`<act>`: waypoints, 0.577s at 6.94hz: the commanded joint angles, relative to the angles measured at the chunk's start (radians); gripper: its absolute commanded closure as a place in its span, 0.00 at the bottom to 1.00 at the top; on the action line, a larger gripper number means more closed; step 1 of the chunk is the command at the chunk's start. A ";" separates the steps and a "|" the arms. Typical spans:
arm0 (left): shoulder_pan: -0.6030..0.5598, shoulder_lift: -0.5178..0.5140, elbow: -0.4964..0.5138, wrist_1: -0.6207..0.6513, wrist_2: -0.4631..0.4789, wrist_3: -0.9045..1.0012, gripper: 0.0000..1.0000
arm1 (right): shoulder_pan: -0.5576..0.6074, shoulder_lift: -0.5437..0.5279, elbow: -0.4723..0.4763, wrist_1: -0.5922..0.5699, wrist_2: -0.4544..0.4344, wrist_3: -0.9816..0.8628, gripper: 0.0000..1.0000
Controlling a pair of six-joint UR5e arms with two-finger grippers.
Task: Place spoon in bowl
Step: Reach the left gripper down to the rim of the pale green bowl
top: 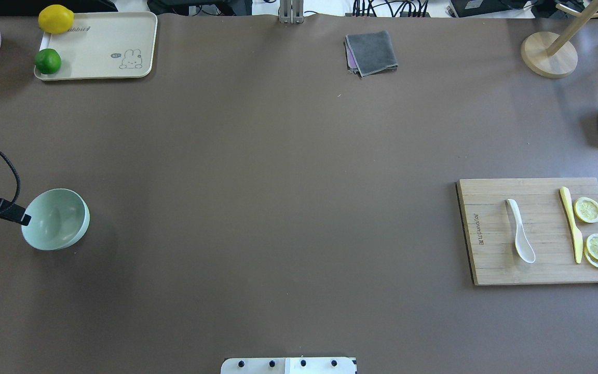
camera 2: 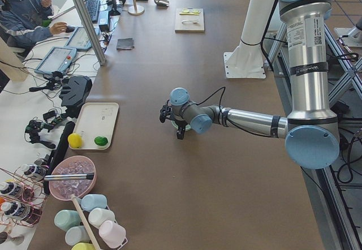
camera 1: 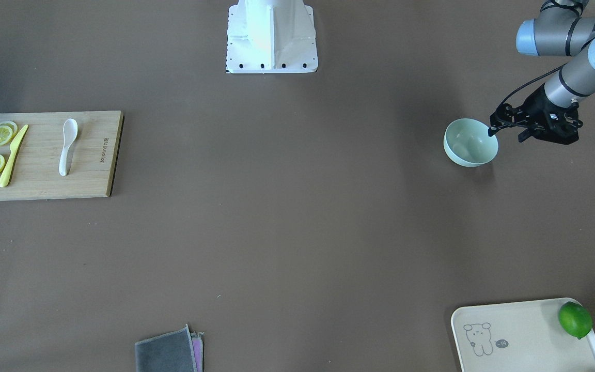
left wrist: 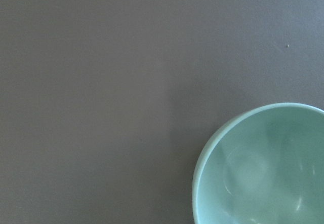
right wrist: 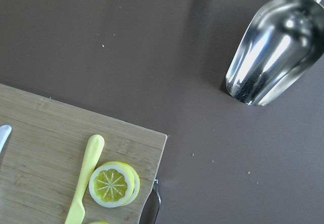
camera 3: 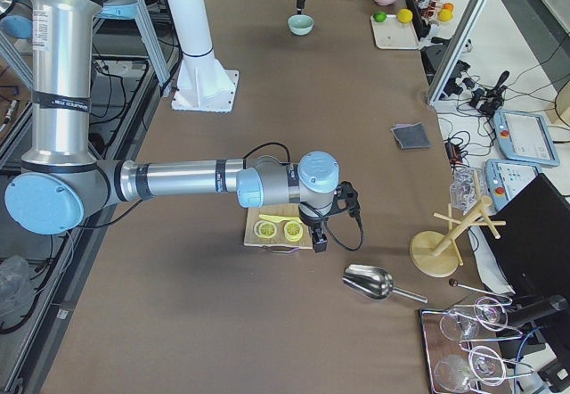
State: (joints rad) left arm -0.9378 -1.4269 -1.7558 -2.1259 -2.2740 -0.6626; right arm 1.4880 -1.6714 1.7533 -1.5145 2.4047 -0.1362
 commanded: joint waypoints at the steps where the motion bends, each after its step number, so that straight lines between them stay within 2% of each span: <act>1: 0.011 -0.024 0.028 -0.016 -0.001 -0.003 0.31 | -0.003 -0.002 -0.002 -0.001 -0.002 0.000 0.00; 3: 0.013 -0.026 0.029 -0.017 -0.001 -0.003 0.44 | -0.006 -0.001 -0.017 0.000 -0.002 0.000 0.00; 4: 0.017 -0.029 0.030 -0.017 -0.001 -0.003 0.60 | -0.008 0.001 -0.018 0.001 -0.002 0.000 0.00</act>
State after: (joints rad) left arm -0.9244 -1.4529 -1.7272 -2.1423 -2.2748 -0.6656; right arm 1.4825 -1.6718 1.7401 -1.5146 2.4023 -0.1365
